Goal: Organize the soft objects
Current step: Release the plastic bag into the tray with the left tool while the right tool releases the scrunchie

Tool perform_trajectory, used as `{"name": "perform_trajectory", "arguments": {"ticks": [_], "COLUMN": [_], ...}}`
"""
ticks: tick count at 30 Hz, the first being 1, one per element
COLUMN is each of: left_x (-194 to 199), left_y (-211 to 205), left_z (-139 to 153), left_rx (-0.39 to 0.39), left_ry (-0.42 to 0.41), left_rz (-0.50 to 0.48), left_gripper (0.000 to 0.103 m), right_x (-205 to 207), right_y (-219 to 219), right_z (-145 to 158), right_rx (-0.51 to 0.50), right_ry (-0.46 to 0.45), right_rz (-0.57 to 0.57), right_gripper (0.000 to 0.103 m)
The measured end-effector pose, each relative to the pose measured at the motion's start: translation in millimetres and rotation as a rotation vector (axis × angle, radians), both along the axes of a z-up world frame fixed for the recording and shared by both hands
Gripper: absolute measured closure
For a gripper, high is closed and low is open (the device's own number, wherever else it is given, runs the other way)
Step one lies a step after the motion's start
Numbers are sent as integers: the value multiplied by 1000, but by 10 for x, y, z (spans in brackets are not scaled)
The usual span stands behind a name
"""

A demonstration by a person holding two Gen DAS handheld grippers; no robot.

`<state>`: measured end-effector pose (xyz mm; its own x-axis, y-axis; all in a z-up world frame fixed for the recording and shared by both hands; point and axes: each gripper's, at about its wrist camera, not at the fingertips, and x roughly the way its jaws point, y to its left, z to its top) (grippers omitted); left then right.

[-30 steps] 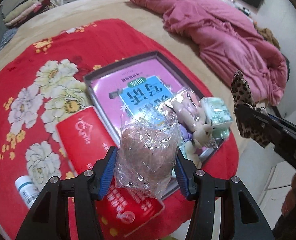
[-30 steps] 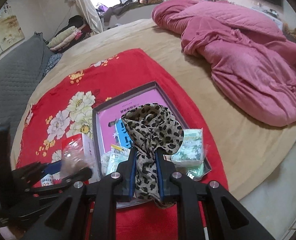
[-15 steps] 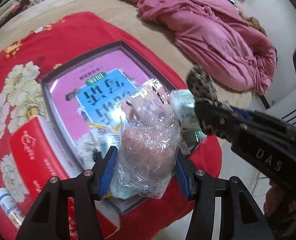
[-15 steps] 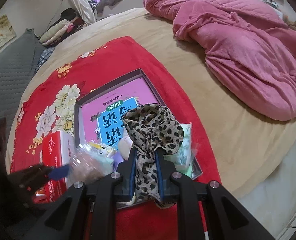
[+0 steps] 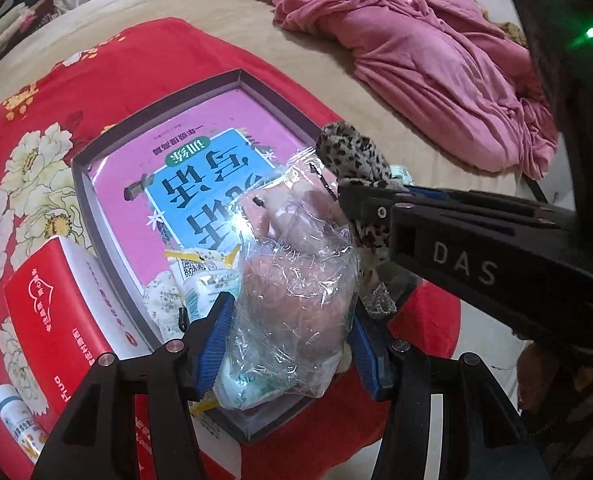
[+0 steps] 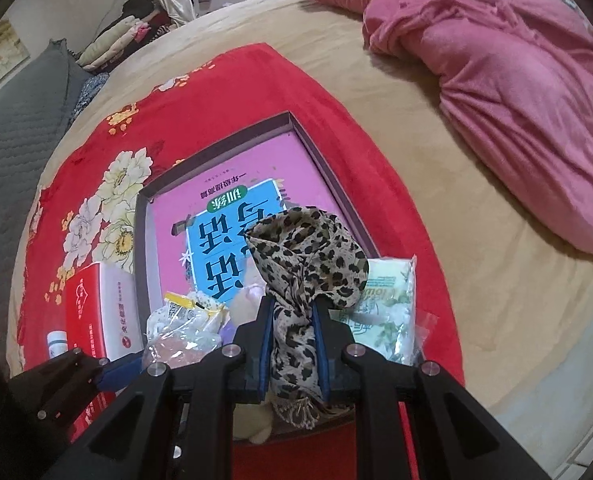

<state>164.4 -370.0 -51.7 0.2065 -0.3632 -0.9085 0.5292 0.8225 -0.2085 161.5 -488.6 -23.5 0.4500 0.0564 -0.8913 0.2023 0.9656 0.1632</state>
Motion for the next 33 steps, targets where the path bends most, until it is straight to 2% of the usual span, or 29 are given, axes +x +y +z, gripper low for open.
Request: {"name": "perform_trajectory", "arguments": {"ticks": [6,8,10,13,20,25,28,31,33], "left_x": [18,14,17,27,1,-5,31,45,38], "left_y": [-22,-32,-40,-59,-148,-228,-254,-255,-246], "left_z": [3,1,-4,-4,-29,-93,-142,-152,-130], "left_rx": [-12,-13,-16,-18,-25,-13,-1,-4,-21], "left_ry": [10,10,13,16,27,18,10,12,16], "left_rz": [-4,-6,-7,-5,-18,-23,-15,-19,-24], "left_gripper": [47,47,47,47,47,45,44,40,34], "right_x": [27,30,36,44,-30,-203,-240,-277,-314], "right_y": [-90,-70,-53,-55,-168,-331,-377,-410,-426], "right_z": [-50,-19,5,43,183,334,358,370,384], "right_rx": [41,33,20,7,18,78,85,77,84], "right_ry": [11,1,-2,-12,-49,-114,-123,-123,-129], "right_rz": [-8,9,18,19,-2,-62,-75,-90,-96], "right_gripper": [82,76,62,54,52,45,44,44,44]}}
